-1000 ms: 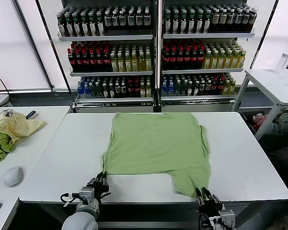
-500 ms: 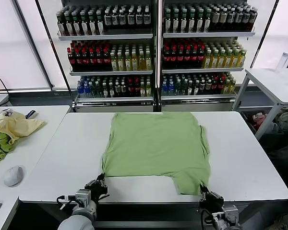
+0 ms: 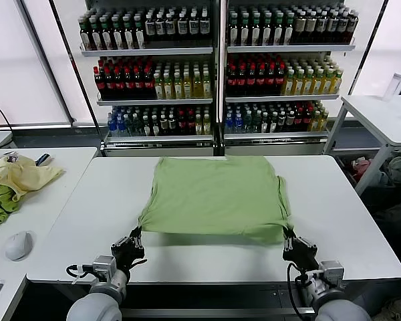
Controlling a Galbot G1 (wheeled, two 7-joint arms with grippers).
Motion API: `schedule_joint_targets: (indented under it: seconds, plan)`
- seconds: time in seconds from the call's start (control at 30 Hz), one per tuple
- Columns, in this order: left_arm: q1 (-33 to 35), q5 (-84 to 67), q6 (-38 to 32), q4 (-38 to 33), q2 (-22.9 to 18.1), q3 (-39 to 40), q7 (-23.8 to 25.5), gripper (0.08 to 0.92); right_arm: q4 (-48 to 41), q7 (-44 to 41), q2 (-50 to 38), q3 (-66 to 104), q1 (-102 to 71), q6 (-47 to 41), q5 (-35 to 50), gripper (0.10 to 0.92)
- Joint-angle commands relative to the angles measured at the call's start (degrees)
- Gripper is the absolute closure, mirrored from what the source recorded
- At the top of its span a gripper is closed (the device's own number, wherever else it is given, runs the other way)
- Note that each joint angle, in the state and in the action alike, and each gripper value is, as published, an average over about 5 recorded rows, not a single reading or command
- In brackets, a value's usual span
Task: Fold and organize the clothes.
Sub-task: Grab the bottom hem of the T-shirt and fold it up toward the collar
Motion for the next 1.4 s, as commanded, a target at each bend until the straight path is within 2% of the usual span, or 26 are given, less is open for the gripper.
schedule_joint_targets:
  seconds: [0.03,0.27,0.47,1.13,1.23,1.33,1.4]
  plan:
    - [-8.63,-1.17,-0.31,5.26,2.53,3.71,-0.01,0.898,-6.72,-0.07,-1.84,-3.30,10.96,0.63,1.30,0.896]
    - [-16.82,-1.10,0.15,13.13,3.90,7.26,-0.18,0.898,-12.82,0.06,-2.10,-7.50,17.56,0.85,0.62,0.896]
    - [-21.59,-0.84,0.88,18.19,3.53,9.64,-0.97,0.898,-16.09,0.09,-1.76,-8.77,20.55,1.35,-0.64,0.896]
    - [-26.36,2.85,2.20,25.96,1.30,12.84,-4.65,0.898,-21.00,0.03,1.43,-10.93,22.20,1.28,-5.80,0.896]
    - [-26.38,3.37,2.75,26.32,1.19,12.66,-5.49,0.898,-21.81,0.39,1.80,-11.33,22.25,0.17,-6.33,0.871]
    - [-25.97,3.78,3.35,26.51,1.21,12.37,-6.27,0.872,-22.42,1.24,2.03,-11.42,22.38,-0.28,-6.38,0.800]
    - [-25.27,4.02,3.52,26.22,1.26,12.09,-6.51,0.823,-22.32,1.61,2.02,-11.22,22.22,-0.34,-6.38,0.740]
